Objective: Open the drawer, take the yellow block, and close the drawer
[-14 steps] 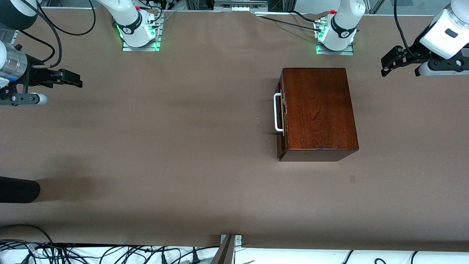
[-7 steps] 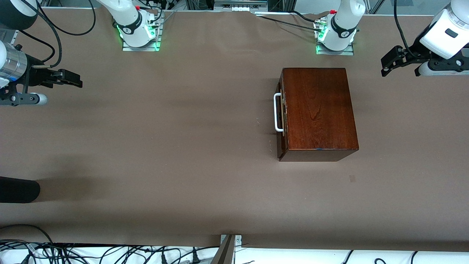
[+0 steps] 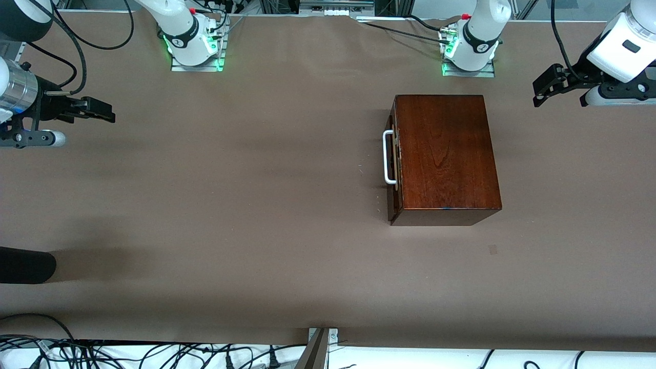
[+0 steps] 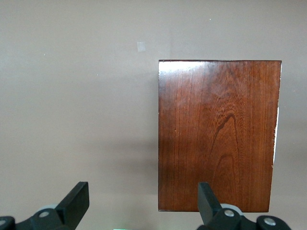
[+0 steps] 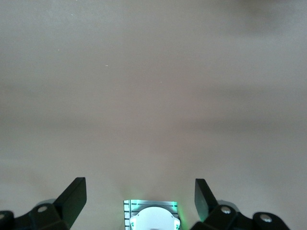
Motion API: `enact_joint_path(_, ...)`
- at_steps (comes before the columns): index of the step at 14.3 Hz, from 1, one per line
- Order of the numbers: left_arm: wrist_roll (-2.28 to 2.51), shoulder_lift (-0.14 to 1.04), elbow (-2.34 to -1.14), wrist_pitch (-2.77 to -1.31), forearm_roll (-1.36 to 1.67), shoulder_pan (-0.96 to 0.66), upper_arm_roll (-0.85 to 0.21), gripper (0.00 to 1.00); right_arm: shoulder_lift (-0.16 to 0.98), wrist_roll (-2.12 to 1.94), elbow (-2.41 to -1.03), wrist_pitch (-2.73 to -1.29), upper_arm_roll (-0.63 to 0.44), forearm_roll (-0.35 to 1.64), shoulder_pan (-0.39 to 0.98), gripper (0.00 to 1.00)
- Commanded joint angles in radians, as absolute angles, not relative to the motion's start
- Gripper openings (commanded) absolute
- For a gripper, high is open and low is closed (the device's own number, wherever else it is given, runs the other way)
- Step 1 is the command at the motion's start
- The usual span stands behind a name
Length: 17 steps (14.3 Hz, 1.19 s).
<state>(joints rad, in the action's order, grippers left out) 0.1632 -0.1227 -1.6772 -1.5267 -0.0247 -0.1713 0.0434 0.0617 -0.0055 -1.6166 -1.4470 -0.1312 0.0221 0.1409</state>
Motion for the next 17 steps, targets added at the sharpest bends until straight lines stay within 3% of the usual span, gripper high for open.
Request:
enact_joint_path(1,0.225,-0.126,-1.667,-1.514,-0.009,-0.186,0.015,1.0,0.057,-0.011,-1.617,-1.454,-0.133,0.008,0.144,1.0)
enact_joint_path(10,0.48,-0.039,-1.672,-1.618,-0.008,-0.279,-0.107,1.0,0.067,-0.009,-1.618,-1.468,-0.135,0.009,0.144,1.0)
enact_joint_path(17,0.653,0.165,-1.669,-1.83,-0.011,-0.397,-0.202,1.0,0.072,-0.011,-1.631,-1.482,-0.135,0.008,0.144,1.0)
